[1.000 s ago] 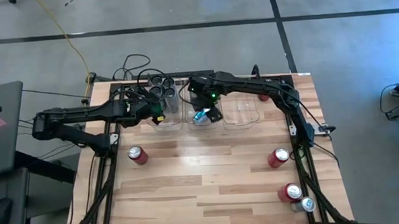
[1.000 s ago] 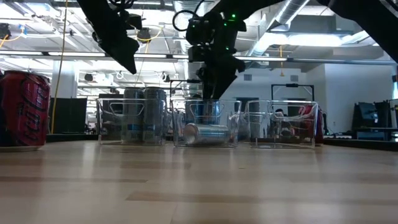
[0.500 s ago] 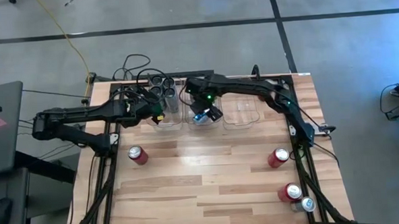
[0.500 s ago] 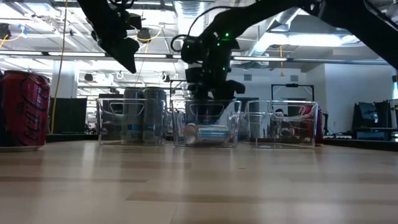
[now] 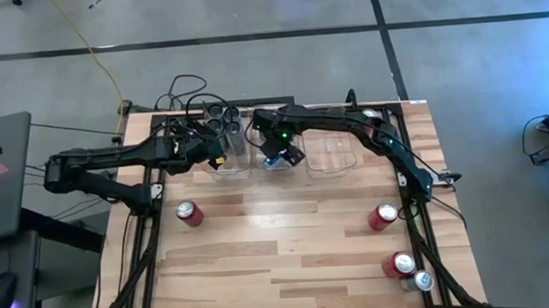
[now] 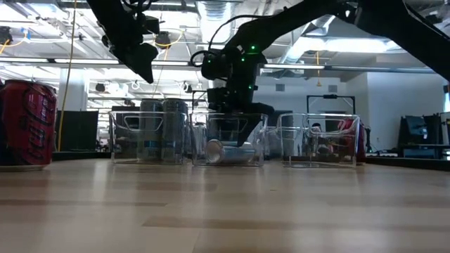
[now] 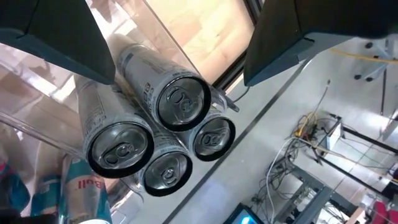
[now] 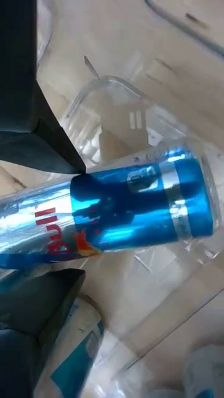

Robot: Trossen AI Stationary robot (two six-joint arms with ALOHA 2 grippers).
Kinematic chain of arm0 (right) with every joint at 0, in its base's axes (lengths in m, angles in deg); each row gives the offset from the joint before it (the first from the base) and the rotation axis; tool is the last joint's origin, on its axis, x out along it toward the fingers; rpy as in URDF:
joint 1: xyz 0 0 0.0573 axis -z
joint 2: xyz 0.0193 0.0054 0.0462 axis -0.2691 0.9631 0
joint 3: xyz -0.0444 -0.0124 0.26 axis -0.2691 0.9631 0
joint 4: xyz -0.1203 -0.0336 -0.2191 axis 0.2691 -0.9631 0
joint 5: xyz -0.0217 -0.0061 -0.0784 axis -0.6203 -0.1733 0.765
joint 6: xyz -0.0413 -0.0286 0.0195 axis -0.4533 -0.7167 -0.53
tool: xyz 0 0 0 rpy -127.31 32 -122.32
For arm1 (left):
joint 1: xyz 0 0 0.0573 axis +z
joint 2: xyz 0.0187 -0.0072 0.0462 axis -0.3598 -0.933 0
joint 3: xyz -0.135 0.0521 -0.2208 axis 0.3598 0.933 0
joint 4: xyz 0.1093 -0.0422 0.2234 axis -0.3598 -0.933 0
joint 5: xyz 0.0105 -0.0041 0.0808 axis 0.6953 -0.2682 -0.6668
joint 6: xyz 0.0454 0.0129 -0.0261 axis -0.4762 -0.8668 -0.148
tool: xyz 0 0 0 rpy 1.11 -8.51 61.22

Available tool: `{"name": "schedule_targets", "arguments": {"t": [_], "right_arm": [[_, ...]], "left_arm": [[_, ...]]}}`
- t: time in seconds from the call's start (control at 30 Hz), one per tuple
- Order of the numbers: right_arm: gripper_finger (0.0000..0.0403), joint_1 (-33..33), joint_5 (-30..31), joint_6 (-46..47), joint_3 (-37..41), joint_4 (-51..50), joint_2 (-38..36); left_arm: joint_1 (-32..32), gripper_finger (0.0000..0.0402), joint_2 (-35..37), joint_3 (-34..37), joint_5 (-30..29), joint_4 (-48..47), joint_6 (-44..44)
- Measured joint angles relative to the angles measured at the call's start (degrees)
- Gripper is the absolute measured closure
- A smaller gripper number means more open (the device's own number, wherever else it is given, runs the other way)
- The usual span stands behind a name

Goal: Sort soda cans
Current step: Put the blue soda can into the middle transparent bin

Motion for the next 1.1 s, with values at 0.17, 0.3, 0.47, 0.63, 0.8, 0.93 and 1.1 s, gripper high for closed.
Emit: {"name": "schedule_targets", "arguments": {"t": [0.17,0.3,0.47,0.63,0.8,0.93,1.1], "right_arm": [[0.0145,-1.51,-1.8,-3.12,-0.16,-3.27,0.28],[0.0155,-2.49,-1.29,-3.28,-1.11,-3.98,0.29],[0.0157,-2.94,-2.21,-4.5,-1.07,-3.85,0.46],[0.016,-2.86,-5.39,-4.81,-0.35,-3.05,0.47],[0.0173,-2.92,-5.64,-4.38,0.27,-2.5,0.41],[0.0185,-3.05,-5.59,-3.57,-0.09,-2.64,0.4],[0.0208,-3.25,-5.57,-1.25,-1.76,-4.13,0.54]], "left_arm": [[0.0,0.0052,0.0,0.0,0.13,0.0,0.61],[0.0,0.0052,0.0,0.0,0.13,0.03,0.74],[0.0,0.0052,0.0,0.0,0.13,0.0,0.78],[0.0,0.0052,0.0,0.0,0.12,0.02,0.8],[0.0,0.0052,0.0,0.0,0.11,0.02,1.21],[0.0,0.0052,0.0,0.0,0.11,0.02,1.24],[0.0,0.0052,0.0,0.0,0.09,0.02,1.58]]}}
